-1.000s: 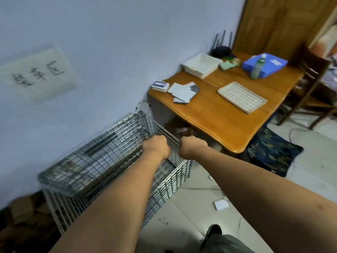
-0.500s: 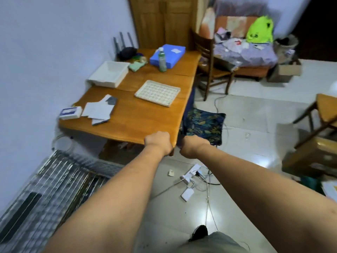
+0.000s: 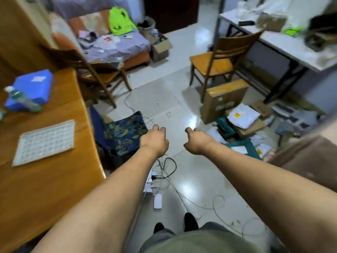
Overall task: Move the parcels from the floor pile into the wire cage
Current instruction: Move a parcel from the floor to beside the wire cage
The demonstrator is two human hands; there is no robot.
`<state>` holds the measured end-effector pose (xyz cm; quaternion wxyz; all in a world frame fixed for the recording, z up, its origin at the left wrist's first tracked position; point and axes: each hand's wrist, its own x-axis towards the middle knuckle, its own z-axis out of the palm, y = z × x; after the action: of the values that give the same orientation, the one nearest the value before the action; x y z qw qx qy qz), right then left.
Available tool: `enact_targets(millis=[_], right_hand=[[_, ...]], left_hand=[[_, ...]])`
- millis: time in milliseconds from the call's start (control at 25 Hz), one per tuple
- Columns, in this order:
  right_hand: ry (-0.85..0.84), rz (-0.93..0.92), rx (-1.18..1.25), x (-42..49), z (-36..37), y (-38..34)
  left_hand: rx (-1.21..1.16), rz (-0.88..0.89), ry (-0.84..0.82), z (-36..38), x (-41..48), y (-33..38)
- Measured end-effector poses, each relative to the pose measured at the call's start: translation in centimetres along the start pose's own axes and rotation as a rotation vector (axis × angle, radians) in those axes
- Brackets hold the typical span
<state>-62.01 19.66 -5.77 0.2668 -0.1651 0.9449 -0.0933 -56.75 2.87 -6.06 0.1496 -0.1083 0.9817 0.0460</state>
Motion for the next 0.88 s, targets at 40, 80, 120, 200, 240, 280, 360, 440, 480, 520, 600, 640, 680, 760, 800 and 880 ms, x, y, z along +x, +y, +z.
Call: enact_targets(millis=[40,80,120,200,240,280,360,440,480,520,600,640,680,760,800,880], right_hand=[[-0.001,0.054,0.019,-0.4,0.1,1.4],[-0.001,0.117,0.050,-0.9,0.3,3.0],[0.008,0.175,0.085,-1.5,0.7,4.4],[0.048,0.288,0.171,-2.8,1.2,6.8],[0.070,0.335,0.212,-3.4,1.6,7.8],[0.086,0.383,0.247,-4.0,2.1,8.6],[0.093,0.470,0.300,-4.9,3.1,9.8],[0.097,0.545,0.354,-5.9,4.1,11.2],[0.096,0.577,0.378,-6.3,4.7,11.9],[0.094,0.606,0.393,-6.8,5.3,12.7],[0.090,0.650,0.422,-7.2,6.0,14.5],[0.096,0.666,0.437,-7.2,6.3,15.3],[0.115,0.675,0.444,-7.1,6.3,16.1],[0.222,0.689,0.447,-6.3,5.5,18.6],[0.283,0.691,0.449,-5.6,4.8,19.9],[0.343,0.684,0.451,-3.7,2.9,22.8]], left_hand=[[0.006,0.038,-0.022,0.2,0.8,0.6],[0.014,0.086,-0.042,0.4,1.6,1.3],[0.030,0.133,-0.060,0.7,2.3,1.9],[0.066,0.230,-0.084,1.0,3.6,3.5],[0.077,0.279,-0.095,1.0,4.1,4.3],[0.086,0.325,-0.104,1.2,4.6,5.2],[0.088,0.381,-0.109,1.4,5.2,6.8],[0.085,0.436,-0.134,1.9,5.5,9.0],[0.089,0.467,-0.149,2.3,5.6,10.1],[0.097,0.502,-0.163,2.7,5.7,11.2],[0.106,0.559,-0.185,3.3,6.3,13.7],[0.105,0.577,-0.192,3.7,6.7,14.8],[0.100,0.588,-0.199,4.1,7.2,16.0],[0.099,0.622,-0.206,4.6,9.1,19.2],[0.102,0.640,-0.204,4.7,10.4,21.0],[0.103,0.654,-0.202,4.4,13.4,24.5]])
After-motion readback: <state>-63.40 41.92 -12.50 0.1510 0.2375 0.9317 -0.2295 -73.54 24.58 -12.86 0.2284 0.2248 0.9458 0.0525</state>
